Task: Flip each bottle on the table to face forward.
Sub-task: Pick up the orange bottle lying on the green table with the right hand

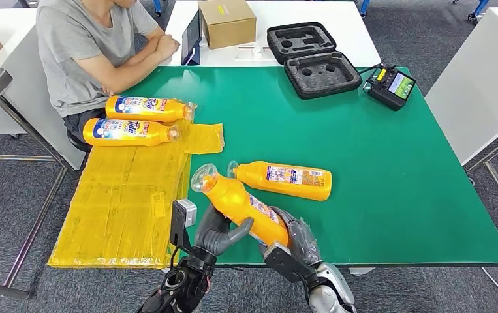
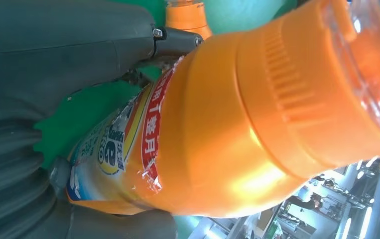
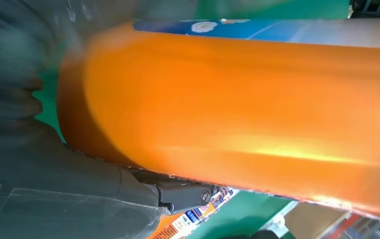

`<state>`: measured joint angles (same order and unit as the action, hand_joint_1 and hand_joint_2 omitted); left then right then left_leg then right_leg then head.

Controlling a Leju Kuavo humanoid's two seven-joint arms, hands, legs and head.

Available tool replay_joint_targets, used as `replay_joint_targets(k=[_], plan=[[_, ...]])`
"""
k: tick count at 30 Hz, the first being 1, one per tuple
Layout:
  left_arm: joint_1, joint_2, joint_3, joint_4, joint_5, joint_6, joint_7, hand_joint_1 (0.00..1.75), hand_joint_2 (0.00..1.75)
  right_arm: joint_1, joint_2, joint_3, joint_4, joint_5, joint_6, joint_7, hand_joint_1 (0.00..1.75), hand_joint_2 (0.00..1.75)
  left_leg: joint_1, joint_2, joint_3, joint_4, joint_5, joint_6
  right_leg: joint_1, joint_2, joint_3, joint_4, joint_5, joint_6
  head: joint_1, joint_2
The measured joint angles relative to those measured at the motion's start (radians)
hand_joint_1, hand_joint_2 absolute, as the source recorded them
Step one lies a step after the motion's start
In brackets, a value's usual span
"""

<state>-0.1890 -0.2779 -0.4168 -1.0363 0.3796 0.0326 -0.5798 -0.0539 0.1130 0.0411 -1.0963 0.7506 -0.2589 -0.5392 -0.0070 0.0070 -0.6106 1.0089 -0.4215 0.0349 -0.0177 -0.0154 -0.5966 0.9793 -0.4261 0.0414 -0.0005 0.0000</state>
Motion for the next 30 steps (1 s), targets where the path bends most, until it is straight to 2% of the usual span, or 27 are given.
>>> replay_joint_targets(k=[8,15,18,22,24,28,30], plan=[[0.006,0.000,0.002,-0.003,-0.021,0.025,-0.017,1.75,1.75,-0.007,0.007,0.013,0.026,0.008,-0.021,0.001,1.45,1.75,0.000,0.000,0.000,0.000,0.000,0.000,0.000,0.000,0.000,0.000,0.000,0.000,0.000,0.000],[0.009,0.000,0.005,-0.003,-0.027,0.028,-0.019,1.75,1.75,-0.012,0.008,0.022,0.039,0.019,-0.037,0.007,1.45,1.75,0.000,0.000,0.000,0.000,0.000,0.000,0.000,0.000,0.000,0.000,0.000,0.000,0.000,0.000],[0.009,0.001,0.005,-0.003,-0.028,0.029,-0.019,1.75,1.75,-0.013,0.009,0.023,0.041,0.019,-0.038,0.007,1.38,1.75,0.000,0.000,0.000,0.000,0.000,0.000,0.000,0.000,0.000,0.000,0.000,0.000,0.000,0.000],[0.009,0.001,0.005,-0.003,-0.029,0.030,-0.021,1.75,1.75,-0.016,0.009,0.025,0.045,0.022,-0.042,0.010,0.87,1.75,0.000,0.000,0.000,0.000,0.000,0.000,0.000,0.000,0.000,0.000,0.000,0.000,0.000,0.000],[0.010,0.002,0.006,-0.003,-0.034,0.034,-0.024,1.75,1.75,-0.018,0.009,0.027,0.048,0.027,-0.049,0.015,0.77,1.75,0.000,0.000,0.000,0.000,0.000,0.000,0.000,0.000,0.000,0.000,0.000,0.000,0.000,0.000],[0.010,0.002,0.005,-0.003,-0.053,0.049,-0.031,1.75,1.75,-0.021,0.014,0.033,0.056,0.049,-0.071,0.023,0.03,1.75,0.000,0.000,0.000,0.000,0.000,0.000,0.000,0.000,0.000,0.000,0.000,0.000,0.000,0.000],[0.009,0.002,0.005,-0.003,-0.061,0.054,-0.035,1.75,1.75,-0.022,0.015,0.039,0.060,0.053,-0.076,0.024,0.00,0.87,0.000,0.000,0.000,0.000,0.000,0.000,0.000,0.000,0.000,0.000,0.000,0.000,0.000,0.000]])
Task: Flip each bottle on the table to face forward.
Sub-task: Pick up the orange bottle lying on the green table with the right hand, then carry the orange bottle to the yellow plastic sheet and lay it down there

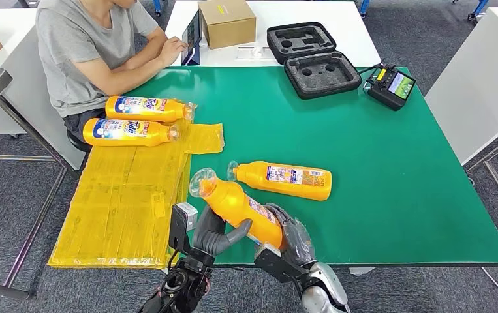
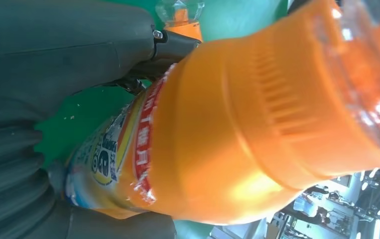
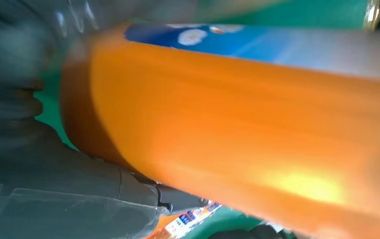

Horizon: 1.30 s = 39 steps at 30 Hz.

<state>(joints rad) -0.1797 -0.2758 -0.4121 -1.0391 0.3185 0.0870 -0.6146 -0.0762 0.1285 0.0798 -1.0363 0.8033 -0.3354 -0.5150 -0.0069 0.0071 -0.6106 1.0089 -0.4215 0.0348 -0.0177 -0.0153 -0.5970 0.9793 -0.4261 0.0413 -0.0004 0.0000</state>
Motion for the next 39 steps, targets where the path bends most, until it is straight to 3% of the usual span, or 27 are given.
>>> replay_joint_targets(k=[2,7,33,39], plan=[[0.000,0.000,0.000,-0.001,-0.018,0.020,-0.010,1.75,1.75,0.000,0.002,0.004,0.003,-0.011,0.000,0.000,0.00,0.00,0.000,0.000,0.000,0.000,0.000,0.000,0.000,0.000,0.000,0.000,0.000,0.000,0.000,0.000],[-0.006,0.008,0.009,-0.035,-0.105,0.107,-0.043,1.75,1.75,0.003,0.005,0.005,0.005,-0.065,0.015,-0.006,0.00,0.00,0.000,0.000,0.000,0.000,0.000,0.000,0.000,0.000,0.000,0.000,0.000,0.000,0.000,0.000],[-0.011,0.020,0.034,-0.082,-0.183,0.109,-0.048,1.75,1.75,-0.007,0.010,0.008,0.035,-0.088,0.022,-0.029,0.00,0.00,0.000,0.000,0.000,0.000,0.000,0.000,0.000,0.000,0.000,0.000,0.000,0.000,0.000,0.000],[-0.013,0.028,0.034,-0.095,-0.284,0.181,-0.052,1.75,1.75,-0.007,0.010,0.009,0.038,-0.087,0.022,-0.029,0.00,0.00,0.000,0.000,0.000,0.000,0.000,0.000,0.000,0.000,0.000,0.000,0.000,0.000,0.000,0.000]])
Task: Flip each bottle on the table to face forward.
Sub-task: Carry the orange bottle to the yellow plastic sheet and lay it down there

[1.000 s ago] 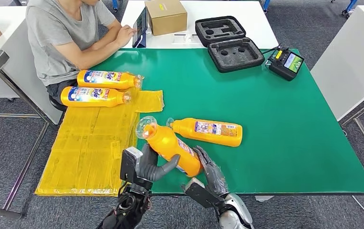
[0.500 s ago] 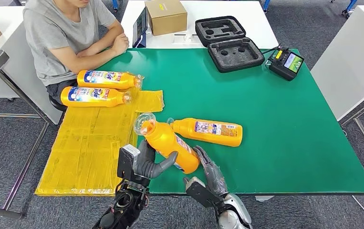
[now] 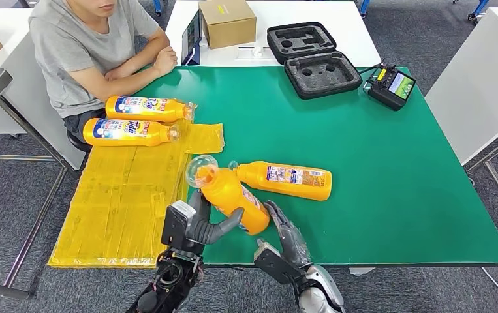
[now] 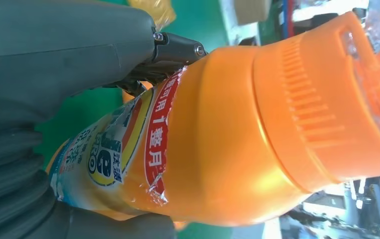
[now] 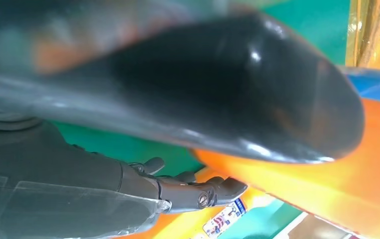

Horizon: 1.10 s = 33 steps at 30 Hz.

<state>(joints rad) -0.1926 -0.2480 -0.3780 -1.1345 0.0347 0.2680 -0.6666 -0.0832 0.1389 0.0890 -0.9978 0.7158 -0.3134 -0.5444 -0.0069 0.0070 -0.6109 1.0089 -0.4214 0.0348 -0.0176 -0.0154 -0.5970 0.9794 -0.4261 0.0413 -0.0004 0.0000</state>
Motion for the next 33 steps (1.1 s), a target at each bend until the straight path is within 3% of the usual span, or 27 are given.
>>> replay_joint_targets(k=[5,11,22,26,33], plan=[[-0.008,0.034,0.010,-0.051,-0.242,0.075,0.042,1.75,1.75,0.004,0.000,0.005,0.000,-0.012,0.001,-0.011,0.00,0.00,0.000,0.000,0.000,0.000,0.000,0.000,0.000,0.000,0.000,0.000,0.000,0.000,0.000,0.000],[-0.007,0.093,0.043,-0.119,-0.374,0.116,0.062,1.75,1.75,0.016,0.000,0.004,-0.033,-0.086,0.001,-0.056,0.00,0.00,0.000,0.000,0.000,0.000,0.000,0.000,0.000,0.000,0.000,0.000,0.000,0.000,0.000,0.000],[0.019,0.168,0.087,-0.224,-0.436,0.167,0.057,1.75,1.75,0.023,0.002,0.008,-0.078,-0.137,0.016,-0.073,0.00,0.00,0.000,0.000,0.000,0.000,0.000,0.000,0.000,0.000,0.000,0.000,0.000,0.000,0.000,0.000],[0.019,0.194,0.093,-0.255,-0.533,0.225,0.070,1.75,1.75,0.025,0.002,0.014,-0.078,-0.145,0.010,-0.084,0.00,0.00,0.000,0.000,0.000,0.000,0.000,0.000,0.000,0.000,0.000,0.000,0.000,0.000,0.000,0.000],[0.018,0.217,0.106,-0.278,-0.553,0.233,0.081,1.75,1.75,0.026,0.002,0.023,-0.078,-0.146,0.009,-0.085,0.00,0.00,0.001,0.000,0.000,0.000,0.000,0.000,0.000,0.000,0.000,0.000,0.000,0.000,0.000,0.000]])
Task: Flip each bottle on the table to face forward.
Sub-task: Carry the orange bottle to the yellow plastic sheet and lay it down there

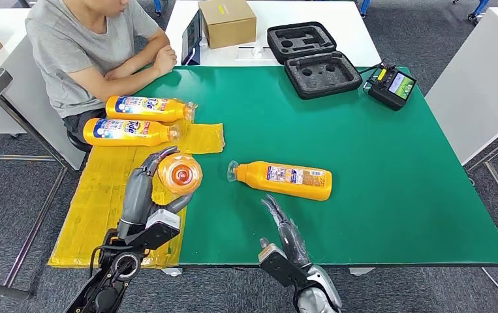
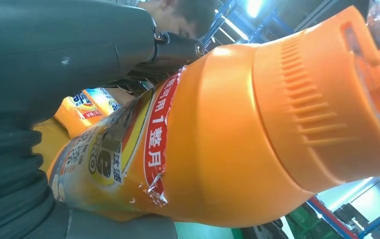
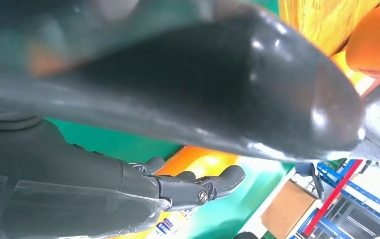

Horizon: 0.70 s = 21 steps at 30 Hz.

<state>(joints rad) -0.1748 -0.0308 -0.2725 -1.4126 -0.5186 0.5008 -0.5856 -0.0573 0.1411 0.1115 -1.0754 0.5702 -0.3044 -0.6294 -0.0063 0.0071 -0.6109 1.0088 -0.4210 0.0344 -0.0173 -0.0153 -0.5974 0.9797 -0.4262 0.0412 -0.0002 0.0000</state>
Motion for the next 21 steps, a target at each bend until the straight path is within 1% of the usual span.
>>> replay_joint_targets(k=[3,5,7,10,14,18,21], plan=[[-0.001,0.006,0.000,-0.001,-0.060,0.029,0.023,1.75,1.75,0.000,0.000,0.001,0.000,-0.002,0.000,0.000,0.00,0.00,0.000,0.000,0.000,0.000,0.000,0.000,0.000,0.000,0.000,0.000,0.000,0.000,0.000,0.000],[-0.007,0.019,0.000,-0.001,-0.182,0.066,0.076,1.75,1.75,0.002,0.000,0.002,-0.001,-0.005,0.000,0.001,0.00,0.00,0.000,0.000,0.000,0.000,0.000,0.000,0.000,0.000,0.000,0.000,0.000,0.000,0.000,0.000],[-0.018,0.040,0.001,0.000,-0.331,0.085,0.151,1.75,1.75,0.004,0.000,0.002,-0.003,-0.007,0.000,0.003,0.00,0.00,0.000,0.000,0.000,0.000,0.000,0.000,0.000,0.000,0.000,0.000,0.000,0.000,0.000,0.000],[-0.031,0.077,0.003,0.005,-0.481,0.063,0.245,1.75,1.75,0.007,0.000,0.002,-0.008,-0.010,0.001,0.003,0.00,0.00,0.000,0.000,0.000,0.000,0.000,0.000,0.000,0.000,0.000,0.000,0.000,0.000,0.000,0.000],[-0.053,0.120,0.004,0.034,-0.560,0.021,0.313,1.75,1.75,0.007,-0.001,0.003,-0.011,-0.013,0.008,0.003,0.00,0.00,0.001,0.000,0.000,0.000,0.000,-0.001,0.001,0.000,0.000,0.000,0.000,0.000,0.000,0.000],[-0.092,0.149,-0.005,0.110,-0.680,-0.039,0.395,1.75,1.75,-0.001,-0.001,0.006,-0.010,-0.015,0.015,-0.004,0.00,0.00,0.001,0.001,0.000,0.000,0.001,-0.001,0.001,0.001,0.000,0.000,0.000,0.000,0.000,0.000],[-0.117,0.158,-0.020,0.165,-0.755,-0.057,0.447,1.75,1.75,-0.007,-0.001,0.007,-0.007,-0.018,0.019,-0.009,0.00,0.00,0.001,0.000,0.000,0.000,0.001,-0.001,0.000,0.000,0.000,0.000,0.000,0.000,0.000,0.000]])
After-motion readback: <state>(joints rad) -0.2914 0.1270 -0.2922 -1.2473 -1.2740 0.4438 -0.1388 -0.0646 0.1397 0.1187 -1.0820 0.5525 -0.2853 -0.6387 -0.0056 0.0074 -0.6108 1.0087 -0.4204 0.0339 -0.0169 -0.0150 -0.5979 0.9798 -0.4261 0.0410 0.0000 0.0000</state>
